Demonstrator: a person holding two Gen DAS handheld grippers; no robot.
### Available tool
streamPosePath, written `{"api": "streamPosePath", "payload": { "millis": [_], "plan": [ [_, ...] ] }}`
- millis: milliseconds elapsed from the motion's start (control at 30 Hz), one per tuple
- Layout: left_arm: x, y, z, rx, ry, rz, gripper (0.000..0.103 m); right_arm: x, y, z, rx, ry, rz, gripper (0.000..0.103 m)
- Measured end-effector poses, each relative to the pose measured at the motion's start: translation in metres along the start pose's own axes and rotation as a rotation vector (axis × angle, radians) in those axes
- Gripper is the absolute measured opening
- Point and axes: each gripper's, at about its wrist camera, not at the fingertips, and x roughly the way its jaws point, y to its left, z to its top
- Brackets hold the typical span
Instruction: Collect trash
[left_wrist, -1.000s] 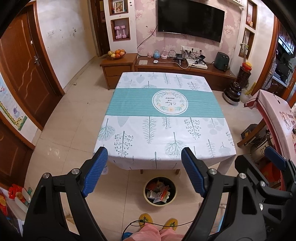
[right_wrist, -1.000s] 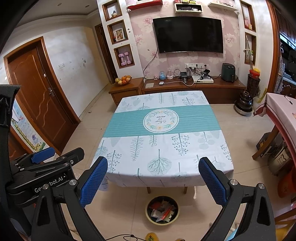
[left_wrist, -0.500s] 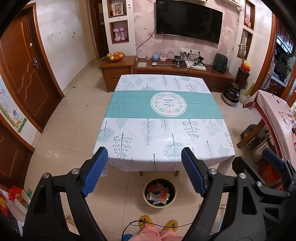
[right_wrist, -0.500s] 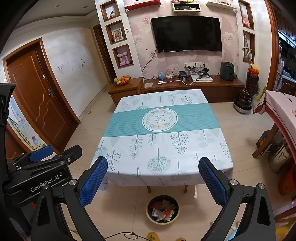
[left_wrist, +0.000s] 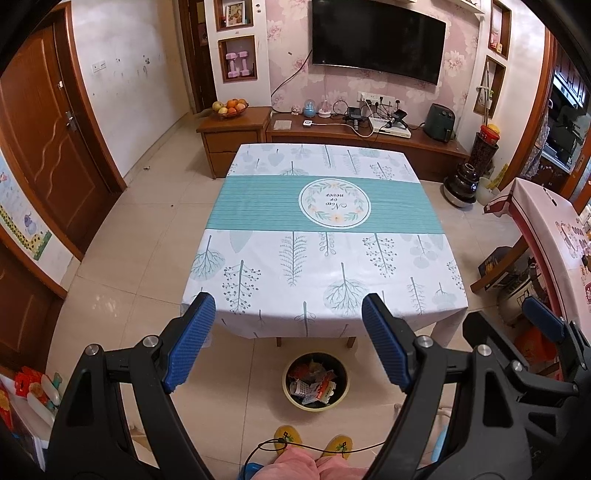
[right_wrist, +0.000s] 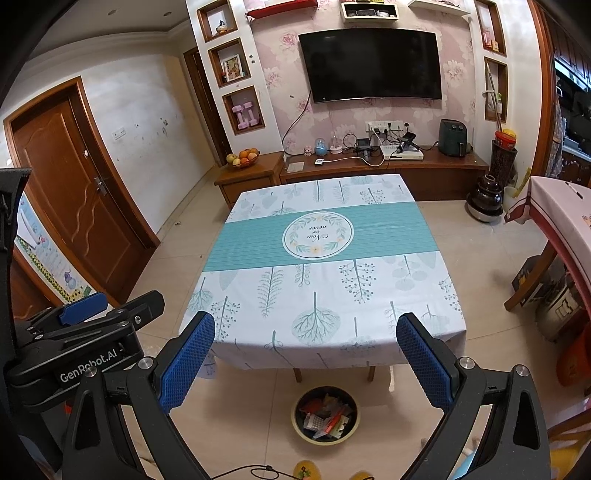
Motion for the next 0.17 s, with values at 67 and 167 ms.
{"api": "streamPosePath", "payload": {
  "millis": [67,167],
  "plan": [
    [0.001,-0.0009,-0.0012,0.003,0.002,0.003,0.08,-0.0004,0.0002,0.0,0.001,0.001,-0.002,0.1],
    [0.0022,-0.0022,-0.0028,0.004,0.005,0.007,0.08,-0.0013,0.0005,-0.0012,0.003,0.001,-0.002,0.1]
  ]
}}
